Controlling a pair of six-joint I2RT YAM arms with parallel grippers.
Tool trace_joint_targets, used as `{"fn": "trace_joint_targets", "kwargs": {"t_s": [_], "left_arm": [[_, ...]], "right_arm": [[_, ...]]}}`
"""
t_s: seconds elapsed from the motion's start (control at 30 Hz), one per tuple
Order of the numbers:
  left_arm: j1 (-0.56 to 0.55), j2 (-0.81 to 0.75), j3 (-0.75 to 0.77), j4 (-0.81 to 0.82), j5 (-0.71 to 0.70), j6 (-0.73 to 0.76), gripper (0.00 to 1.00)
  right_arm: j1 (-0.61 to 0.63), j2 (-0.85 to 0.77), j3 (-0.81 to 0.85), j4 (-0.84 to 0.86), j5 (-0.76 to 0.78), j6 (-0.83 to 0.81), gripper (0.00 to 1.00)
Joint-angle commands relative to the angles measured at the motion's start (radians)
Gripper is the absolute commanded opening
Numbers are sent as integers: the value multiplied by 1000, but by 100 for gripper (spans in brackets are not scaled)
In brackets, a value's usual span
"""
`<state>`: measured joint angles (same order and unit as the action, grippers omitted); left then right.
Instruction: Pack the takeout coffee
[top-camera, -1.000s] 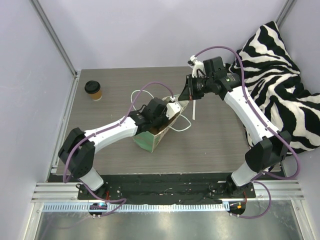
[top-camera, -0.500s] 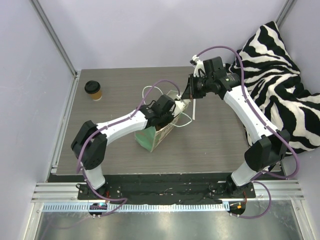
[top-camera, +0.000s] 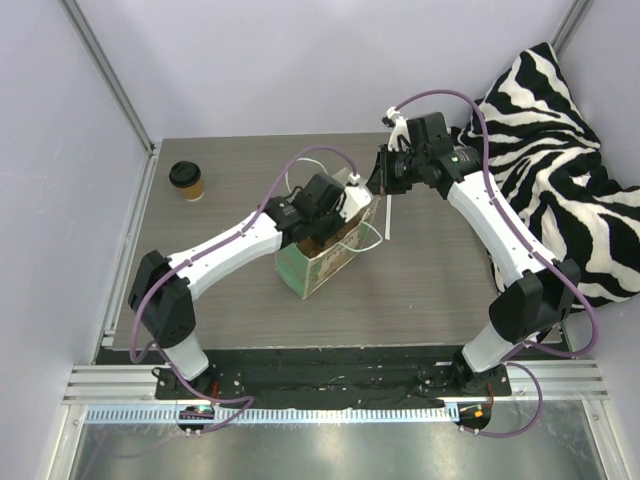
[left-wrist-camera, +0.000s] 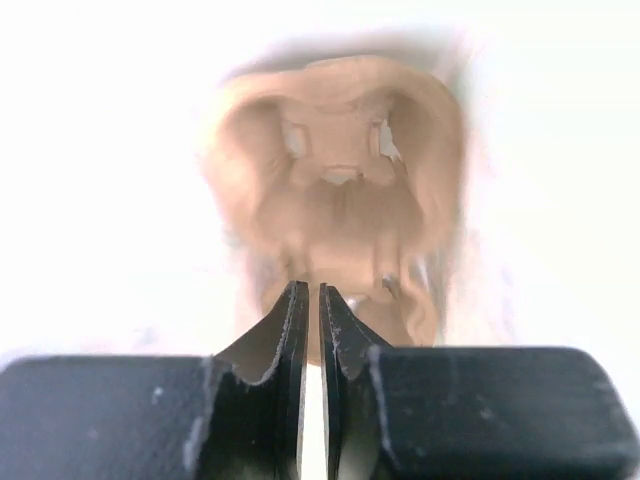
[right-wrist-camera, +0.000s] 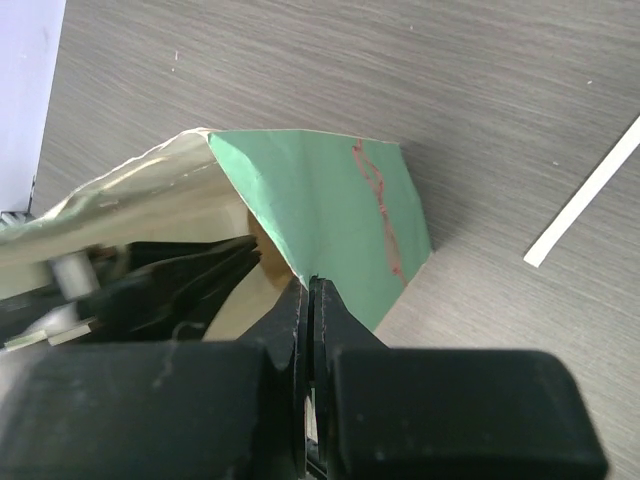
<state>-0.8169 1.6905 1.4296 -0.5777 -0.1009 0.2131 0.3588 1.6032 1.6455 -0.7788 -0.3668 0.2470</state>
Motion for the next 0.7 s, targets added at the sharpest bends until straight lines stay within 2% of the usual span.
{"fn": "trace_joint_targets", "kwargs": {"t_s": [0.0,0.13,0.4,0.5,0.67], "left_arm": [[-10,-34,144,-54,27,-23,13],[-8,-14,155,-80,12,-12,14],[-1,56,46,-21,-37,25,7],[4,131,71,-56,-52,31,2],[24,205,68,-138,-57,31,0]], "right_arm": [[0,-48,5,67,22,11,1],[0,-51,0,69,23,9,1],[0,-55,0,72,14,12,1],[0,-52,2,70,15,17,1],[0,-55,13,70,37,15,1]]}}
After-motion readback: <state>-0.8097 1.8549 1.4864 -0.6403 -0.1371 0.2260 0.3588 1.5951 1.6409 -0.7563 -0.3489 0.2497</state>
